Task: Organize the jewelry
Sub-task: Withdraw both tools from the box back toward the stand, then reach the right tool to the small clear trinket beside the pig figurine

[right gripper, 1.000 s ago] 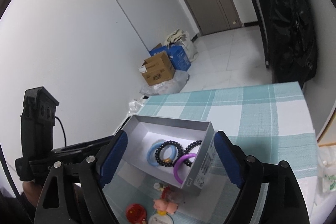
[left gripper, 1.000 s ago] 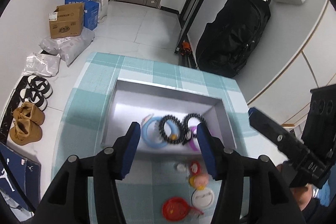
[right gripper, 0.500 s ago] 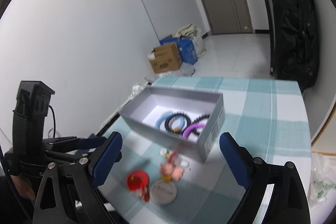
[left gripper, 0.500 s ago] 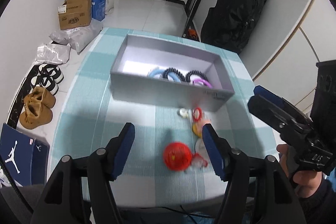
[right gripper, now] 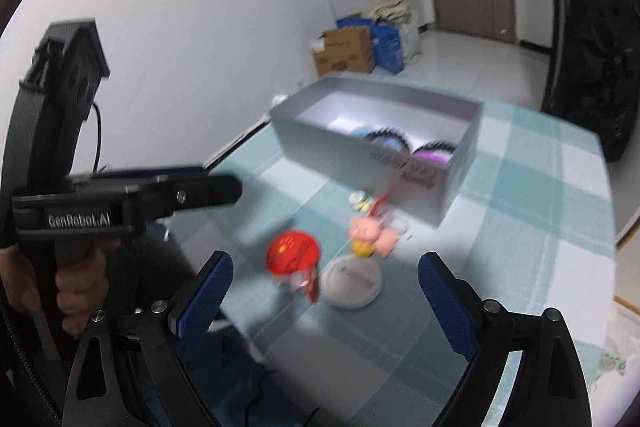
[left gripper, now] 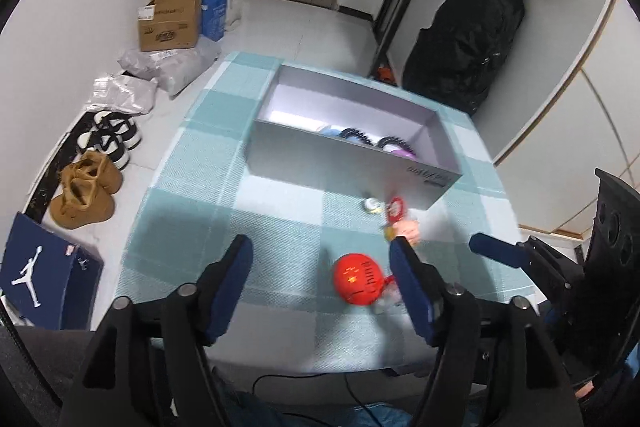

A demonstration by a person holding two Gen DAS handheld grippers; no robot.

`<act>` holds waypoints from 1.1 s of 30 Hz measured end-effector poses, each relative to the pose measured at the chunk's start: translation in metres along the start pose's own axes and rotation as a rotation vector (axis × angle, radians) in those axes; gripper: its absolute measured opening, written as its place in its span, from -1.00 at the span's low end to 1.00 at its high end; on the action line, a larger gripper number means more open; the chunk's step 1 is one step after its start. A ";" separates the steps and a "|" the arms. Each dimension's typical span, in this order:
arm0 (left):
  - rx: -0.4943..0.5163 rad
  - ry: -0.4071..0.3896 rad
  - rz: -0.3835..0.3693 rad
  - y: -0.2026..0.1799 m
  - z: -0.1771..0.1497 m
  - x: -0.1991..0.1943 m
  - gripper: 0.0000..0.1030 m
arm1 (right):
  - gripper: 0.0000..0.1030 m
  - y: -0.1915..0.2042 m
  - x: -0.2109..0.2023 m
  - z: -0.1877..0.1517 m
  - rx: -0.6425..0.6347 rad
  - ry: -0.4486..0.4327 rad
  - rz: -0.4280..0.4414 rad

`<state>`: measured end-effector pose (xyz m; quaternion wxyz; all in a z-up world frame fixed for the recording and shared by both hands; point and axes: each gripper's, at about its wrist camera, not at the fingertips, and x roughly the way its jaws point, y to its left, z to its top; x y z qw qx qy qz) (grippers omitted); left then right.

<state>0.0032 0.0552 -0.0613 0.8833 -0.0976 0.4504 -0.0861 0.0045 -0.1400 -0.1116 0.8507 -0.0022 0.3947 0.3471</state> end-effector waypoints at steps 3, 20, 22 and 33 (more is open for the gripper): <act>-0.026 0.035 0.002 0.006 -0.003 0.005 0.33 | 0.82 0.005 0.010 -0.005 -0.015 0.038 0.010; -0.059 0.063 0.048 0.020 -0.004 0.007 0.33 | -0.06 0.031 0.037 -0.013 -0.164 0.095 -0.060; -0.072 0.067 0.046 0.022 -0.004 0.008 0.33 | -0.08 0.033 0.037 -0.013 -0.169 0.089 -0.055; -0.084 0.068 0.053 0.023 -0.002 0.010 0.33 | -0.46 0.029 0.042 -0.009 -0.136 0.109 -0.057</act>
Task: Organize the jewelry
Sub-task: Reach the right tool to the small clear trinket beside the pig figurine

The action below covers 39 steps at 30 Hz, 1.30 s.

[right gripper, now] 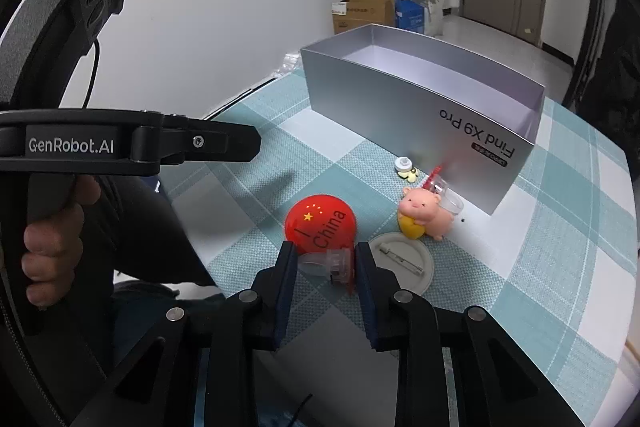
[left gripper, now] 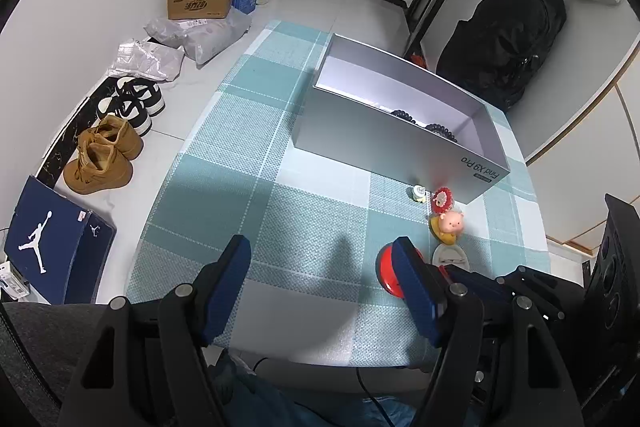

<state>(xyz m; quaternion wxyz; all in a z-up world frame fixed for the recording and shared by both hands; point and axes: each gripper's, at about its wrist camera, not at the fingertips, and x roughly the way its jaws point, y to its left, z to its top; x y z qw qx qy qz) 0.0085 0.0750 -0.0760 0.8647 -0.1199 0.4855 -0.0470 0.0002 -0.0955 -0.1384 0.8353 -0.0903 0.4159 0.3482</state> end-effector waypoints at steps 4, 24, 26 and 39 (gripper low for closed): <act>-0.006 0.011 0.004 0.000 0.000 0.003 0.33 | -0.46 0.000 -0.003 0.001 0.007 -0.005 0.017; 0.302 0.057 0.020 -0.050 -0.020 0.018 0.33 | -0.46 -0.070 -0.051 0.009 0.325 -0.153 -0.032; 0.314 0.067 0.018 -0.052 -0.020 0.021 0.33 | -0.46 -0.075 -0.057 0.010 0.344 -0.172 -0.033; 0.364 0.094 0.087 -0.063 -0.025 0.035 0.25 | -0.46 -0.082 -0.061 0.011 0.361 -0.190 -0.015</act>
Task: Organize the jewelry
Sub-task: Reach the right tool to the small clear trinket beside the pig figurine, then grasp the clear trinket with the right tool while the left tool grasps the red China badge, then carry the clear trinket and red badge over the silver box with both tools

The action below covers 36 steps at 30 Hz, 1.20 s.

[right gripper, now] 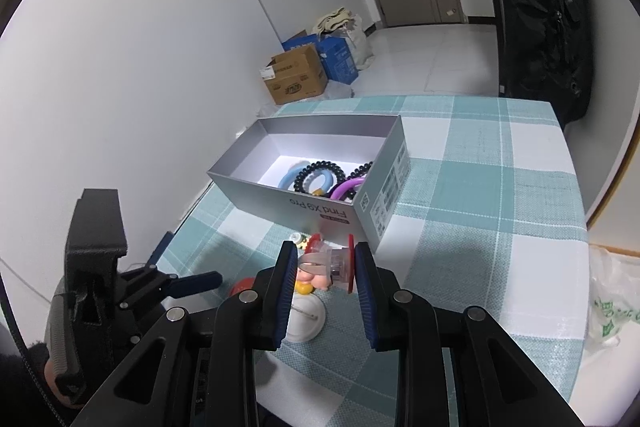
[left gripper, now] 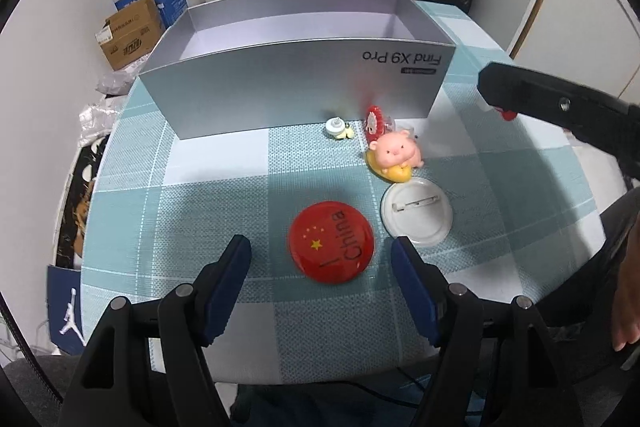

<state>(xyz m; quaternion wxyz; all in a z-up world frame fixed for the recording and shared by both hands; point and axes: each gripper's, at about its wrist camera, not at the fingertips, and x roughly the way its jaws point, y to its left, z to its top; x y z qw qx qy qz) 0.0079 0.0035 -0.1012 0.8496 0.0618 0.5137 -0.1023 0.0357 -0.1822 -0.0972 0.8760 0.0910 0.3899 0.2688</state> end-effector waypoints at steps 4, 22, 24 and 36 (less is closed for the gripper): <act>0.033 -0.012 -0.024 -0.009 0.001 -0.001 -0.15 | -0.46 -0.002 0.000 0.001 0.006 -0.001 0.004; -0.056 -0.049 -0.103 0.003 0.011 -0.012 -0.28 | -0.46 -0.002 0.004 0.003 0.020 -0.008 -0.001; -0.080 -0.063 -0.110 0.006 0.013 -0.014 -0.28 | -0.46 -0.001 0.002 0.004 0.018 -0.019 0.003; -0.205 -0.282 -0.195 0.029 0.037 -0.052 -0.28 | -0.46 0.005 -0.009 0.025 0.032 -0.119 0.105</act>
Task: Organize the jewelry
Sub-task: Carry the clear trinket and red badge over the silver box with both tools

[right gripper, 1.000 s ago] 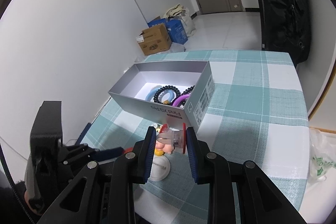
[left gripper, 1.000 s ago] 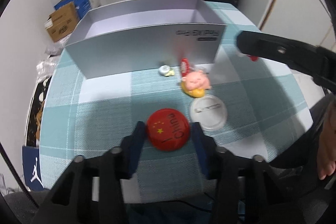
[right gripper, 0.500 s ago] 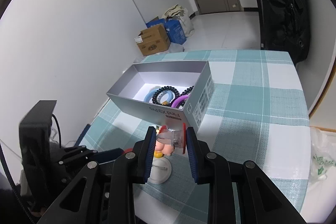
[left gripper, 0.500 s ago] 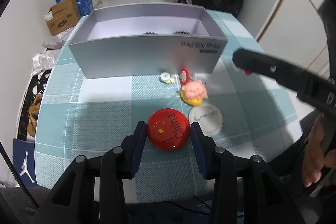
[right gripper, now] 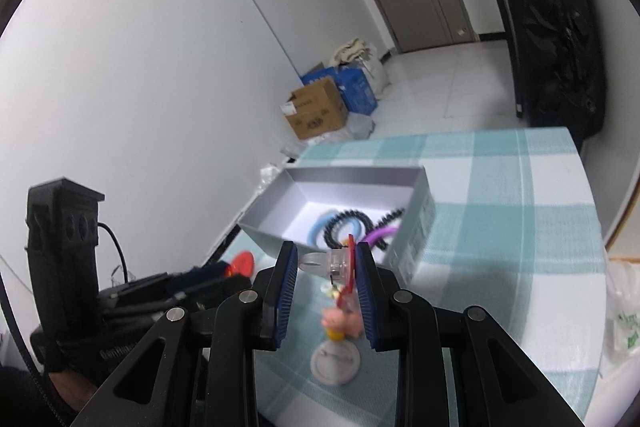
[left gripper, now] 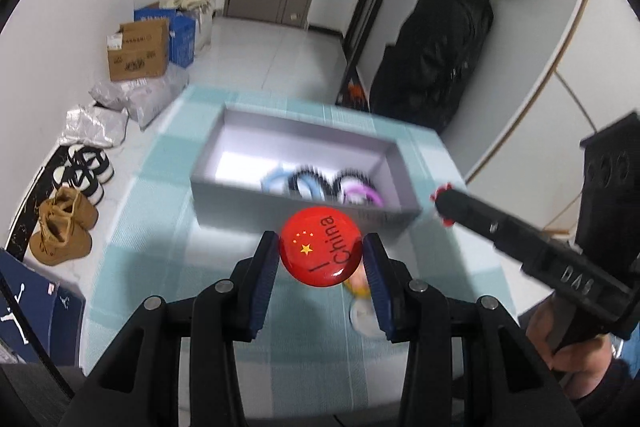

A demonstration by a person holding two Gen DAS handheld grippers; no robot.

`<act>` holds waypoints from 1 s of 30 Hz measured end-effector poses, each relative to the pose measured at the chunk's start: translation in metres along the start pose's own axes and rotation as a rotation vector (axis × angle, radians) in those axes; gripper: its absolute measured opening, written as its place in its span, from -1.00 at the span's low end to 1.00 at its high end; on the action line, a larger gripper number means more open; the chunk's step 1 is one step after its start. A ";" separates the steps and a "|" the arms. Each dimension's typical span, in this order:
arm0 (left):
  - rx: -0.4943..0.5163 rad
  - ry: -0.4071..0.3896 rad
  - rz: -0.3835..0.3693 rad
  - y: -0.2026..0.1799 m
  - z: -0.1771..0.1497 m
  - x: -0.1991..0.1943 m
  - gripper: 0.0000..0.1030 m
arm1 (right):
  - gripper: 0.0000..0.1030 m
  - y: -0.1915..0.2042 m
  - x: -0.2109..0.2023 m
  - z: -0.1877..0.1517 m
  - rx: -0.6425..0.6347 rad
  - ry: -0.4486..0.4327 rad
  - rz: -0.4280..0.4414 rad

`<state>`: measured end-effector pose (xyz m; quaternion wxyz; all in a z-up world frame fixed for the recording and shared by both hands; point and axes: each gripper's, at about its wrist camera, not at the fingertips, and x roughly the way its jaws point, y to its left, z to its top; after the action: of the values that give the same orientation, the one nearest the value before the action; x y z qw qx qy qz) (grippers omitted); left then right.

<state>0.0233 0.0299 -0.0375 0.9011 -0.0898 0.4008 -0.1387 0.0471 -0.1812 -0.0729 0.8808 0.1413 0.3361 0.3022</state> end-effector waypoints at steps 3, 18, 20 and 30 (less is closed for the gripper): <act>-0.003 -0.029 0.023 0.005 0.016 0.004 -0.28 | -0.46 0.002 0.005 0.008 -0.005 -0.016 0.017; -0.036 0.023 0.009 0.024 0.048 0.039 -0.28 | -0.46 -0.014 0.040 0.042 0.039 -0.038 0.058; -0.027 0.027 0.008 0.023 0.050 0.043 -0.28 | -0.46 -0.017 0.043 0.044 0.045 -0.032 0.051; -0.026 0.081 -0.007 0.024 0.057 0.064 -0.28 | -0.45 -0.026 0.060 0.052 0.063 -0.008 0.049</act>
<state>0.1115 0.0346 -0.0510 0.8824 -0.0973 0.4386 -0.1400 0.1297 -0.1661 -0.0768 0.8696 0.1783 0.3381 0.3125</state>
